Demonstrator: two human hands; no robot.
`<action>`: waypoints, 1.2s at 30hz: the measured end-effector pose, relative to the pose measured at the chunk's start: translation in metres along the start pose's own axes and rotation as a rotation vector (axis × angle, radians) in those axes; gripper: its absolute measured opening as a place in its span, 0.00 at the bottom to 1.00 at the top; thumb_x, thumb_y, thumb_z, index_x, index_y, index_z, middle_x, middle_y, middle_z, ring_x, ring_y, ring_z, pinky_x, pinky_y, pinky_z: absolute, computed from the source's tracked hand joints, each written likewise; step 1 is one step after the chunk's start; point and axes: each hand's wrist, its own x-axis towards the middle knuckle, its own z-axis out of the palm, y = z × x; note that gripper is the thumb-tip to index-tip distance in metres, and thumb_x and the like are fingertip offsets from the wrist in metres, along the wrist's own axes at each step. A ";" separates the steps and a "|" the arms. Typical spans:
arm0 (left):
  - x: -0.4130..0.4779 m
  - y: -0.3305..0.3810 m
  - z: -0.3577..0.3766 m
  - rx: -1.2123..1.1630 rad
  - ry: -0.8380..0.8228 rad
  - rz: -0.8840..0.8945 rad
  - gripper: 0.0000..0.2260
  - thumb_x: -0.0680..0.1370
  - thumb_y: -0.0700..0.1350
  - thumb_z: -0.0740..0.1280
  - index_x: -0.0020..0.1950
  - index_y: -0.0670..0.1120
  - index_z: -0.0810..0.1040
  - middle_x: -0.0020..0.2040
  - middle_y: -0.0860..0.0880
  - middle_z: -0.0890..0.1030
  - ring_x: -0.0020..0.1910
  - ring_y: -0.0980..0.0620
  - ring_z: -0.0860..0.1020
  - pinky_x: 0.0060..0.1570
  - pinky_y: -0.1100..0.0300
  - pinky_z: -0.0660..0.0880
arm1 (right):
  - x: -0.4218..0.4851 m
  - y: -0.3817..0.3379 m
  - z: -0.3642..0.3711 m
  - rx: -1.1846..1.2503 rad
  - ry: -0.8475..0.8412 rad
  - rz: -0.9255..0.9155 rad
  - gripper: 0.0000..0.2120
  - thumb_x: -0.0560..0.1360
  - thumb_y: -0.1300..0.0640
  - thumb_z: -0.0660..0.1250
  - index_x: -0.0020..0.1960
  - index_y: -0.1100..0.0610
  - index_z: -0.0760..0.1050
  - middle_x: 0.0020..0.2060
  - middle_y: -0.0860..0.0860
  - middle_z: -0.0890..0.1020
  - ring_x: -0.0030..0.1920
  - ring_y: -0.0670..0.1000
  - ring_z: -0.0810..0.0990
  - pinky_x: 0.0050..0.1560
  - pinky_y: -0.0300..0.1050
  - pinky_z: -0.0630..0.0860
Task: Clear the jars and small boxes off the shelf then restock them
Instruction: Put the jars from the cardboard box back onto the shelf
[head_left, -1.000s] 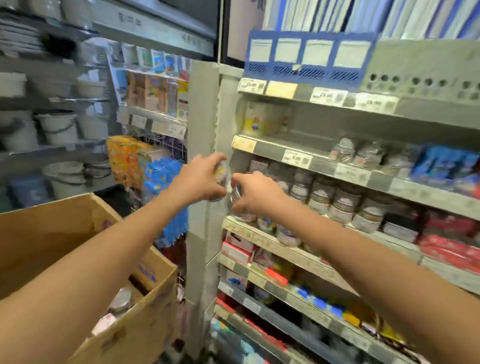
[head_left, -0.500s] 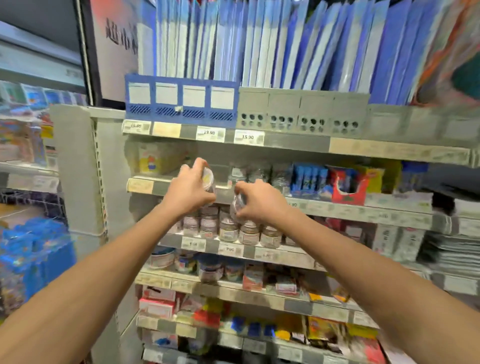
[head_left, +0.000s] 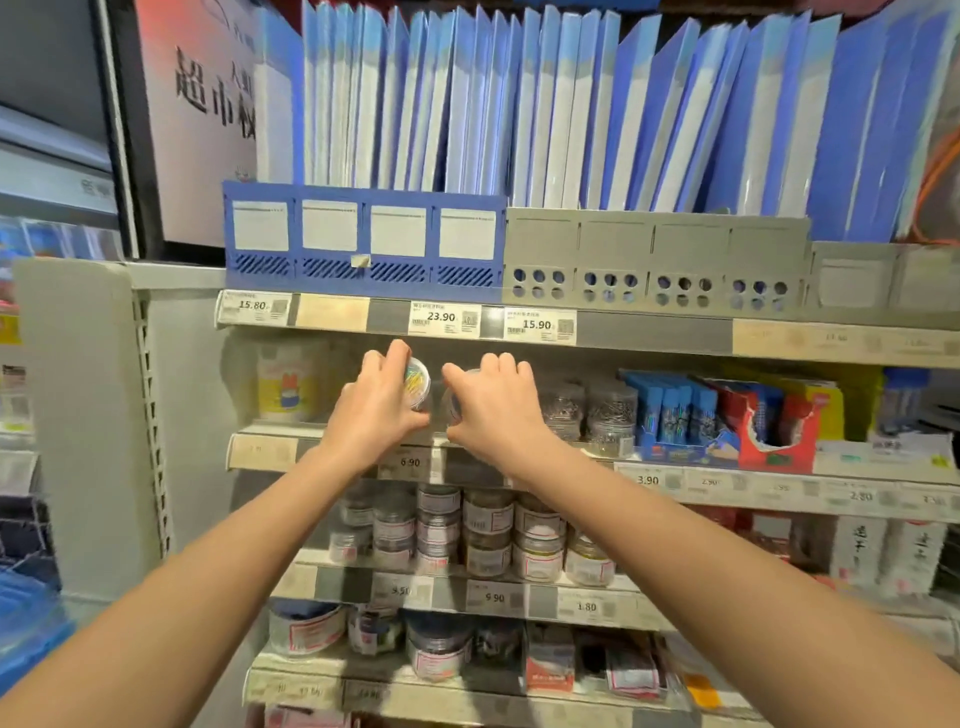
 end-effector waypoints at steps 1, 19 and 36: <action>0.002 -0.005 0.003 -0.006 0.003 0.008 0.25 0.69 0.49 0.75 0.57 0.47 0.64 0.50 0.46 0.69 0.44 0.38 0.76 0.42 0.49 0.73 | 0.003 -0.003 0.007 -0.018 0.009 0.014 0.14 0.72 0.50 0.67 0.55 0.52 0.69 0.51 0.56 0.74 0.54 0.58 0.70 0.51 0.51 0.64; 0.038 -0.044 0.030 -0.084 -0.190 -0.145 0.31 0.68 0.54 0.76 0.61 0.41 0.67 0.55 0.41 0.77 0.51 0.41 0.78 0.46 0.49 0.77 | 0.058 -0.004 0.032 0.006 -0.296 -0.001 0.22 0.69 0.44 0.69 0.56 0.56 0.69 0.52 0.55 0.79 0.53 0.59 0.77 0.47 0.50 0.68; 0.035 -0.062 0.033 -0.129 -0.204 -0.024 0.26 0.70 0.59 0.72 0.62 0.48 0.70 0.51 0.45 0.78 0.48 0.44 0.79 0.47 0.48 0.78 | 0.072 -0.001 0.038 0.136 -0.393 0.089 0.22 0.71 0.38 0.68 0.48 0.56 0.68 0.43 0.50 0.75 0.44 0.54 0.74 0.45 0.49 0.72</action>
